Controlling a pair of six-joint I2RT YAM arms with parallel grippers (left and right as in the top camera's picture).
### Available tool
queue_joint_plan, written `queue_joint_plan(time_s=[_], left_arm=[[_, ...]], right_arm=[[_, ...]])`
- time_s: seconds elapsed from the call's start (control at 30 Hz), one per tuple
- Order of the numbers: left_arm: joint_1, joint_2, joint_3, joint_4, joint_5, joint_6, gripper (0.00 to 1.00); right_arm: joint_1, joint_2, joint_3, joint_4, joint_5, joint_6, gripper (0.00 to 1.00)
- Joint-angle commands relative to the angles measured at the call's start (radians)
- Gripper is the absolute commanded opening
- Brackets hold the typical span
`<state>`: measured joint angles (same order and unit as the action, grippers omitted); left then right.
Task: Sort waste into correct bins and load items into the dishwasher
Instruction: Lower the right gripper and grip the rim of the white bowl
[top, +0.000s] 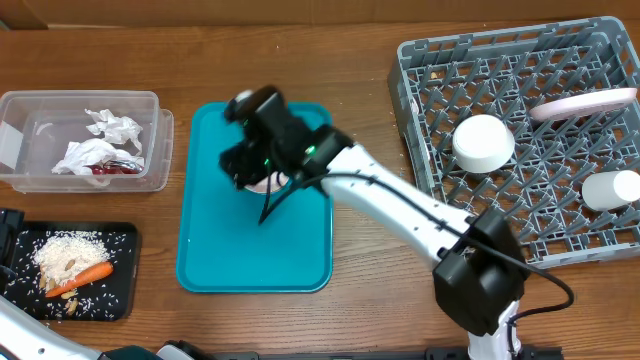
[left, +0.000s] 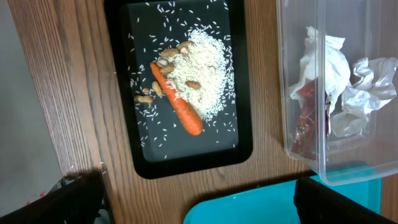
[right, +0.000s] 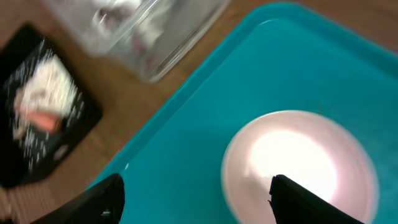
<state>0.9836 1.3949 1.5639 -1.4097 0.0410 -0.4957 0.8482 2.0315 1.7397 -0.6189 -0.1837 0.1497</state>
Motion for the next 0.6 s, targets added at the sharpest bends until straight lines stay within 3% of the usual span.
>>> queue_joint_plan(time_s=[0.0, 0.4, 0.57], left_arm=[[0.003, -0.008, 0.002, 0.0, 0.004, -0.006, 1.0], [0.003, -0.008, 0.002, 0.001, 0.004, -0.006, 1.0], [0.003, -0.008, 0.002, 0.0, 0.004, -0.006, 1.0]], right_arm=[[0.057, 0.067, 0.018, -0.021, 0.031, -0.098, 0.77], [0.077, 0.158, 0.013, -0.015, 0.228, -0.098, 0.8], [0.077, 0.197, 0.013, 0.017, 0.193, -0.098, 0.77]])
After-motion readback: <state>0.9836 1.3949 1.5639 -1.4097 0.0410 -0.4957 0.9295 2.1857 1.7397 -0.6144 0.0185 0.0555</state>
